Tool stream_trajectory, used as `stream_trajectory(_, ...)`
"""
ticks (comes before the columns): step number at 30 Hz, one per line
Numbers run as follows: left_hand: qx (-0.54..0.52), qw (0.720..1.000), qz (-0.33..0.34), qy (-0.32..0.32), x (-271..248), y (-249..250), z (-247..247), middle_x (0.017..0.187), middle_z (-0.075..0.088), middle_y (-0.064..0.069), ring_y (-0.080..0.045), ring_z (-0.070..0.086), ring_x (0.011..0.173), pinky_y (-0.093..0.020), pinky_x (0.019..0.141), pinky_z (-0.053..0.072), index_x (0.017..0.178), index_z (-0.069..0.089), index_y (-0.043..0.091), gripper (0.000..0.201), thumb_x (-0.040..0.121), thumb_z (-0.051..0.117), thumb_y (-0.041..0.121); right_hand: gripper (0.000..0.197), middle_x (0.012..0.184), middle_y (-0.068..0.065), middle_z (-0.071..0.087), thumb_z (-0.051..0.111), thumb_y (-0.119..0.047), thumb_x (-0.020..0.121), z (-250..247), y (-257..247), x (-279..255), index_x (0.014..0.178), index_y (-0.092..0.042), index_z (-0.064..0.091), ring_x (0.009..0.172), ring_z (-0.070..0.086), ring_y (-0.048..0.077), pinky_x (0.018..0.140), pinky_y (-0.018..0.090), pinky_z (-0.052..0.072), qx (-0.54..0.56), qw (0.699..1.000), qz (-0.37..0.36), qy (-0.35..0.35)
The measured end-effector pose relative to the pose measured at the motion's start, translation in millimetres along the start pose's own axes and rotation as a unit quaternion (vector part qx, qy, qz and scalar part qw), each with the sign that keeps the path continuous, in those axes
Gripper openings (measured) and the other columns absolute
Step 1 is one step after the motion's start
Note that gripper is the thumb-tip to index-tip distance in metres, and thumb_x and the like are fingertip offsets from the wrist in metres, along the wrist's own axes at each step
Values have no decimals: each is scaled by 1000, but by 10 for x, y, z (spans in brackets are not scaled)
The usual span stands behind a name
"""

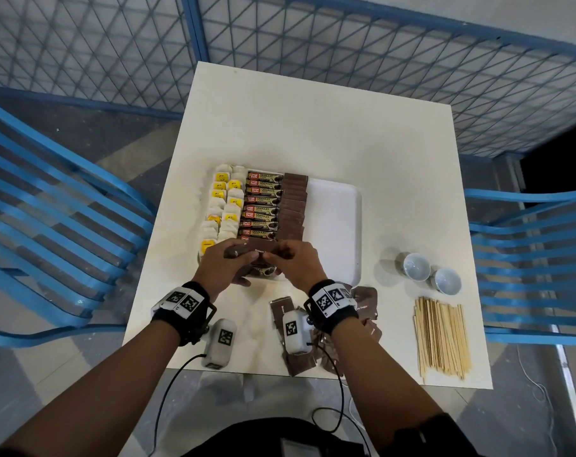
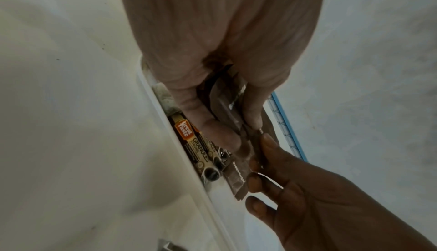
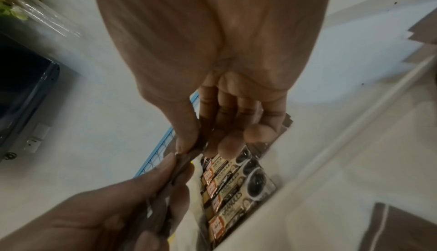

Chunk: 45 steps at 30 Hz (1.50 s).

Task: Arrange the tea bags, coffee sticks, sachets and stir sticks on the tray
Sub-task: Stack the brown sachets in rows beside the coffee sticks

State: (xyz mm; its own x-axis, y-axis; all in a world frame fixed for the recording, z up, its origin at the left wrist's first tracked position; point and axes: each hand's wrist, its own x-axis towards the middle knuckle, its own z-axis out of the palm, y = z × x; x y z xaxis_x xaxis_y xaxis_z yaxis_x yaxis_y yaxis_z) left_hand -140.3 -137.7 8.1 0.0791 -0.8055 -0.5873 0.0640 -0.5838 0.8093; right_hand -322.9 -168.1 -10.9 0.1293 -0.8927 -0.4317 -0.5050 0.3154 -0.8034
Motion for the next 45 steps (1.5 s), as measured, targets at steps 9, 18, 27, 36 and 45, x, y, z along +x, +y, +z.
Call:
stream_trajectory(9, -25, 998, -36, -36, 58, -42, -60, 102, 71, -19, -35, 75, 81, -43, 67, 63, 124, 56, -2, 29, 96, 57, -8, 16, 79, -5, 68, 77, -30, 86, -332, 194, -9, 91, -15, 72, 69, 58, 7, 59, 5, 39, -40, 988, 24, 144)
stream_trajectory(18, -11, 998, -31, -50, 65, -135, -149, 110, 68, -24, -35, 75, 89, -42, 64, 64, 123, 58, 0, 28, 98, 52, -11, 11, 75, -3, 70, 83, -24, 80, -216, 342, -49, 83, -21, 72, 72, 62, 13, 72, 23, 49, -56, 988, 67, 126)
stream_trajectory(27, -24, 998, -34, -47, 65, -106, -206, 107, 69, -22, -37, 75, 89, -39, 62, 62, 122, 57, -1, 27, 98, 53, -10, 24, 76, -6, 68, 87, -32, 74, -144, 296, -47, 82, -22, 67, 75, 63, 8, 66, 21, 47, -57, 980, 102, 162)
stream_trajectory(36, -41, 997, -37, -55, 76, -74, -198, 105, 69, -20, -36, 75, 86, -38, 61, 62, 122, 57, 0, 26, 98, 54, -9, 27, 75, -5, 68, 88, -36, 72, -162, 318, -30, 81, -19, 69, 78, 63, 10, 66, 16, 44, -60, 978, 114, 162)
stream_trajectory(45, -53, 996, -29, -68, 95, -57, -176, 105, 68, -25, -43, 74, 95, -37, 63, 63, 125, 55, -9, 27, 98, 56, -9, 21, 76, -6, 70, 81, -36, 80, -193, 291, -37, 85, -18, 71, 75, 63, 8, 68, 15, 45, -69, 974, 101, 192)
